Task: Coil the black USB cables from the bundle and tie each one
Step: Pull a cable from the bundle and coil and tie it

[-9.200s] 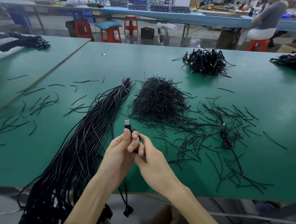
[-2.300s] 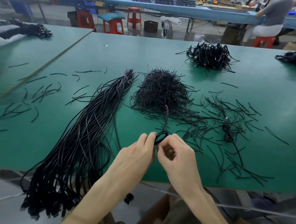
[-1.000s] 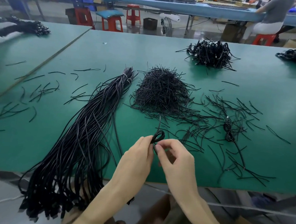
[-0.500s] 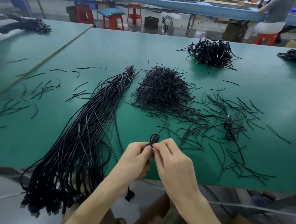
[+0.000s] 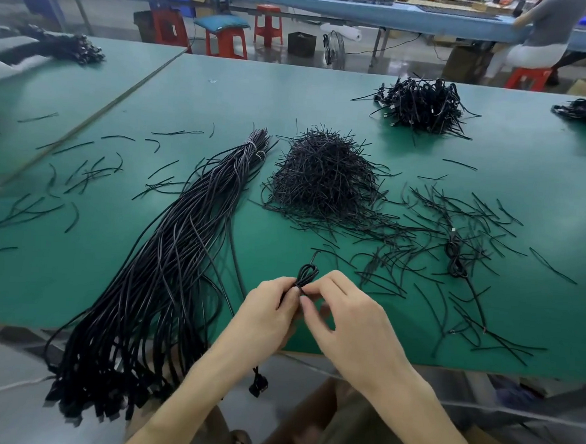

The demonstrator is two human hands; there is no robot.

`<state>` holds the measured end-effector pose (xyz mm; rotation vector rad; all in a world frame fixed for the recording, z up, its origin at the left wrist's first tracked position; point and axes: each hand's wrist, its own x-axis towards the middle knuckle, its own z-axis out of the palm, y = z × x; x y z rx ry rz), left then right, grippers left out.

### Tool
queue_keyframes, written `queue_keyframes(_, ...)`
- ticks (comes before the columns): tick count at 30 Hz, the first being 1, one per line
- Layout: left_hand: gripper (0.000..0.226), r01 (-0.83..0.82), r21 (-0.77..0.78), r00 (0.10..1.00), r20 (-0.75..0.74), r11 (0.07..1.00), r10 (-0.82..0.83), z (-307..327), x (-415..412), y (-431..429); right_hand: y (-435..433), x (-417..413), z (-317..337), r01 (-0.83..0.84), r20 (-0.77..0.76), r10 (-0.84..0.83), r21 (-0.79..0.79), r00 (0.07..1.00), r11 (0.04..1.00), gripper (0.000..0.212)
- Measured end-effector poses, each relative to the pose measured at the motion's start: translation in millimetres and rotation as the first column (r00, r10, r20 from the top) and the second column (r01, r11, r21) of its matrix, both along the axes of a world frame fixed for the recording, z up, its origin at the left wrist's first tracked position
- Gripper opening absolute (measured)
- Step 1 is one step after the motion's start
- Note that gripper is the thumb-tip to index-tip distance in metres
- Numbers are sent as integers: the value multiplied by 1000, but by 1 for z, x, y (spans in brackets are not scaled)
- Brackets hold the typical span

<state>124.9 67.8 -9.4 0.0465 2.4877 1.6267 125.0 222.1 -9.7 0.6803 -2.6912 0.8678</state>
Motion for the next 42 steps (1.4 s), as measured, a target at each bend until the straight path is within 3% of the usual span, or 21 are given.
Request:
queue_keyframes(5, 34, 60, -5, 998, 22, 998, -59, 4, 4, 0, 4, -4, 0, -12, 5, 12, 7, 1000, 1000, 20)
queue_keyframes(10, 31, 87, 70, 995, -53, 994, -84, 4, 4, -1, 2, -4, -4, 107, 122, -84, -198, 989, 974, 25)
queue_keyframes(16, 33, -80, 171, 964, -238, 982, 120, -7, 5, -1, -3, -5, -3, 216, 325, -73, -428, 943, 878, 25)
queue_keyframes(20, 27, -119, 448, 968, -147, 886, 204, -10, 6, 0, -8, -1, -2, 203, 385, 49, -586, 922, 784, 22)
queue_keyframes(23, 28, -117, 618, 982, -45, 778, 184, -10, 5, 0, -11, -1, -2, 198, 382, 57, -594, 922, 780, 24)
queue_keyframes(26, 41, -60, 541, 971, -164, 839, 176, -7, 4, -7, -13, -2, -1, 200, 404, 71, -590, 912, 783, 26)
queue_keyframes(28, 50, -34, 374, 944, -292, 927, 152, -4, 1, -12, -12, -4, 0, 211, 439, 89, -588, 894, 781, 25)
queue_keyframes(31, 47, -12, 186, 902, -422, 982, 91, -2, -3, -20, -10, -6, 3, 230, 493, 109, -576, 863, 784, 26)
queue_keyframes(39, 62, 231, 80, 799, -584, 970, -142, 8, -13, -27, -8, -1, 9, 295, 663, 360, -665, 657, 687, 27)
queue_keyframes(42, 62, 293, 122, 797, -579, 949, -171, 10, -16, -31, -6, -4, 9, 283, 655, 318, -643, 686, 712, 26)
